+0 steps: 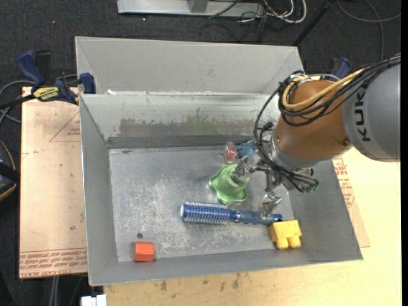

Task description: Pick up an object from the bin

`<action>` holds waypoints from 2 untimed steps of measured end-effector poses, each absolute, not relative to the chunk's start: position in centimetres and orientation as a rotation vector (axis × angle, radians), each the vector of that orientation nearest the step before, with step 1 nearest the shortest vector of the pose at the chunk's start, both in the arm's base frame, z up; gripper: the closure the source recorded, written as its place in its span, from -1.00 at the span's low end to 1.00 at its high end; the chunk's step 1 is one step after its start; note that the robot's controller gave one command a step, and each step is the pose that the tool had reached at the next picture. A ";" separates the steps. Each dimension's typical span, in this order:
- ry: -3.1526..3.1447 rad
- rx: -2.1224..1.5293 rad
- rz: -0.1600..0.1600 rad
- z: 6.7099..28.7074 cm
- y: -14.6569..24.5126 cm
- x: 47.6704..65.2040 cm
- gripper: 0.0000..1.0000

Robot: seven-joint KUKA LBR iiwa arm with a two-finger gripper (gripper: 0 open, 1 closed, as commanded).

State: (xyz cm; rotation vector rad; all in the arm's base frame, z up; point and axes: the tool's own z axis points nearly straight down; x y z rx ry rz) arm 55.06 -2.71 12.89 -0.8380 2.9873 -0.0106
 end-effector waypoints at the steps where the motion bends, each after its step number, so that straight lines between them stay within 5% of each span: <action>1: 2.949 -1.064 0.001 16.0 0.9 54.9 -1.00; 2: 2.904 -1.188 0.002 7.6 3.8 51.2 -1.00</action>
Offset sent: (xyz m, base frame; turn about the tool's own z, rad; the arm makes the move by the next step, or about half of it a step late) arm -0.0030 0.0343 0.0296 -0.1454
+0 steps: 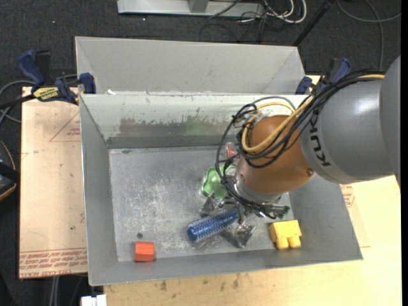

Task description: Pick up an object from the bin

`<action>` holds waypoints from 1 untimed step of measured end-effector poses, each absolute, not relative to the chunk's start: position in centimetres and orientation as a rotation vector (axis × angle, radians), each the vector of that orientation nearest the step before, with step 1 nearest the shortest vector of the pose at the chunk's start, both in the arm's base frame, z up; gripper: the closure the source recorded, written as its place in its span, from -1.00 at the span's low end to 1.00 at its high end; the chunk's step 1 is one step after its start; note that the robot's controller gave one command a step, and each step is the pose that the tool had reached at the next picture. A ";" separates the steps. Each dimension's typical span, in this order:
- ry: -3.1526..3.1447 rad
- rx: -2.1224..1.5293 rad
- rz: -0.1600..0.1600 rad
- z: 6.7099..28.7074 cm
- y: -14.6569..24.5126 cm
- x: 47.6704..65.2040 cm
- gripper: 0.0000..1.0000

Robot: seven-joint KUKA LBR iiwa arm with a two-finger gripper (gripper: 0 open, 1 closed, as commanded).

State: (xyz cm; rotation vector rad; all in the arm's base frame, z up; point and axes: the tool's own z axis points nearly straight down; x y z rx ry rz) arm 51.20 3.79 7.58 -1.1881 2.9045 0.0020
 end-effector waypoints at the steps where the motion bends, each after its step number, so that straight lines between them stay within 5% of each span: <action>1: 2.900 -1.183 0.000 8.0 3.8 51.4 1.00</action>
Offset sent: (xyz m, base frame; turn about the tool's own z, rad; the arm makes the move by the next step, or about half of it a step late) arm 0.0000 0.0000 0.0000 0.0000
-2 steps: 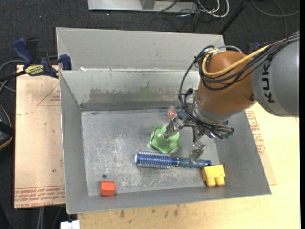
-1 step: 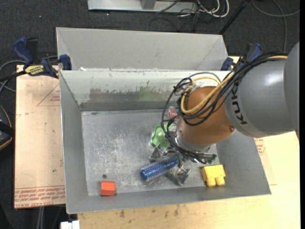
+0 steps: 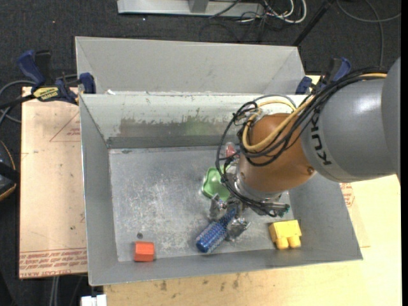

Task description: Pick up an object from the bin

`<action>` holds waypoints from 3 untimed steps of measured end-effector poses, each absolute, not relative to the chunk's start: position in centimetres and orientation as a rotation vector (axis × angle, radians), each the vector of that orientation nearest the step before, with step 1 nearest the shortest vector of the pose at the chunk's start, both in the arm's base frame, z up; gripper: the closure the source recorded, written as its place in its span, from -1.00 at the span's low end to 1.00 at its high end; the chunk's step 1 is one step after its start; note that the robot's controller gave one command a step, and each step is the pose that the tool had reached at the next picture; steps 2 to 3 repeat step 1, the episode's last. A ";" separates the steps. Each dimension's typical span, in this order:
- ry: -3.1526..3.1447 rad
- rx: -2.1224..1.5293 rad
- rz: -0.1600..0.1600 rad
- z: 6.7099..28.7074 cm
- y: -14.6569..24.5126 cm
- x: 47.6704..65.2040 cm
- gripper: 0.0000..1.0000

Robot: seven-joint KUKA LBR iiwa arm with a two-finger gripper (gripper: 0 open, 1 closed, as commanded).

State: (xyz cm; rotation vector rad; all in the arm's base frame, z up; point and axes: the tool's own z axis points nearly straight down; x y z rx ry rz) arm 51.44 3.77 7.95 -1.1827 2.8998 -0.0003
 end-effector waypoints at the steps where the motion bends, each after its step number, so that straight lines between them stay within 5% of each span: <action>1: 2.908 -1.161 -0.003 20.7 3.4 54.3 1.00; 3: 2.908 -1.161 -0.003 20.7 3.4 54.3 1.00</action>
Offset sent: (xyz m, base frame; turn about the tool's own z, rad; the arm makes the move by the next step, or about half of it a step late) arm 0.0259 -0.0043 0.1239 0.0118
